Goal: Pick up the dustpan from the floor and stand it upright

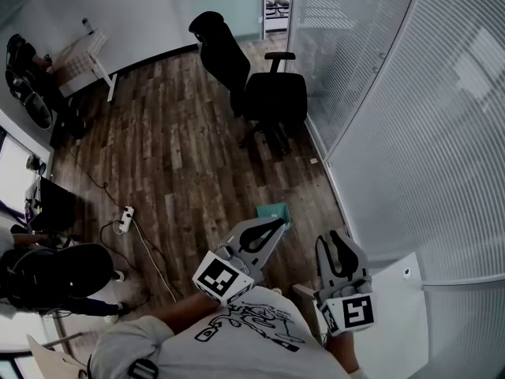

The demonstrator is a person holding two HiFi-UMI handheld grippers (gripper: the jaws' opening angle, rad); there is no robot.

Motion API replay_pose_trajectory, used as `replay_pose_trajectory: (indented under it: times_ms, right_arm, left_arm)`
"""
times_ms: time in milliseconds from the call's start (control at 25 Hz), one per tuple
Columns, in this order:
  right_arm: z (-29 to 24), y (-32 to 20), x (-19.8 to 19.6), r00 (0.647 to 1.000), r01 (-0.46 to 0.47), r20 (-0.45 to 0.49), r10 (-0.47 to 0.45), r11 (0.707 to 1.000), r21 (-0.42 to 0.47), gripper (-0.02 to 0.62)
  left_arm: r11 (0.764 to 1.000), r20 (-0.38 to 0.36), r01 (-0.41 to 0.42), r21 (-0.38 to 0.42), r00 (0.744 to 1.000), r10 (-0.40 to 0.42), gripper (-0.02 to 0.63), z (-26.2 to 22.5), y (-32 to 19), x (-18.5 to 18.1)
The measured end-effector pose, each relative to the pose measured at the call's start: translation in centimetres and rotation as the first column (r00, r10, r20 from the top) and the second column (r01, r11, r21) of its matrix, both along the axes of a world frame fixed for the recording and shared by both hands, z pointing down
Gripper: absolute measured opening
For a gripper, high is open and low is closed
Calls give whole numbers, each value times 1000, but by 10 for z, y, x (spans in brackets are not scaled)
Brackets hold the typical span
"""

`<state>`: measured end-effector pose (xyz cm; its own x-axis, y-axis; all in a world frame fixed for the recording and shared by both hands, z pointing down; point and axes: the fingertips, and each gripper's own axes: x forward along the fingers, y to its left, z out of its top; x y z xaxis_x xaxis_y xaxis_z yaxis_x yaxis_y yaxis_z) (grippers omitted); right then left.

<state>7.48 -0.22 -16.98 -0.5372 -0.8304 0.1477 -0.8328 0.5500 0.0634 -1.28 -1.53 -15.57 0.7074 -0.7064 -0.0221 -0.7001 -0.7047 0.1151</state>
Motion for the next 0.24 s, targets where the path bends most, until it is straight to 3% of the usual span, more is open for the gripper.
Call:
replay_pose_trajectory:
  times_ms: [240]
  right_arm:
    - [1, -4, 12, 1000, -21, -10, 21, 1000, 3, 86]
  left_arm:
    - [1000, -2, 0, -15, 1000, 0, 3, 3, 1, 2]
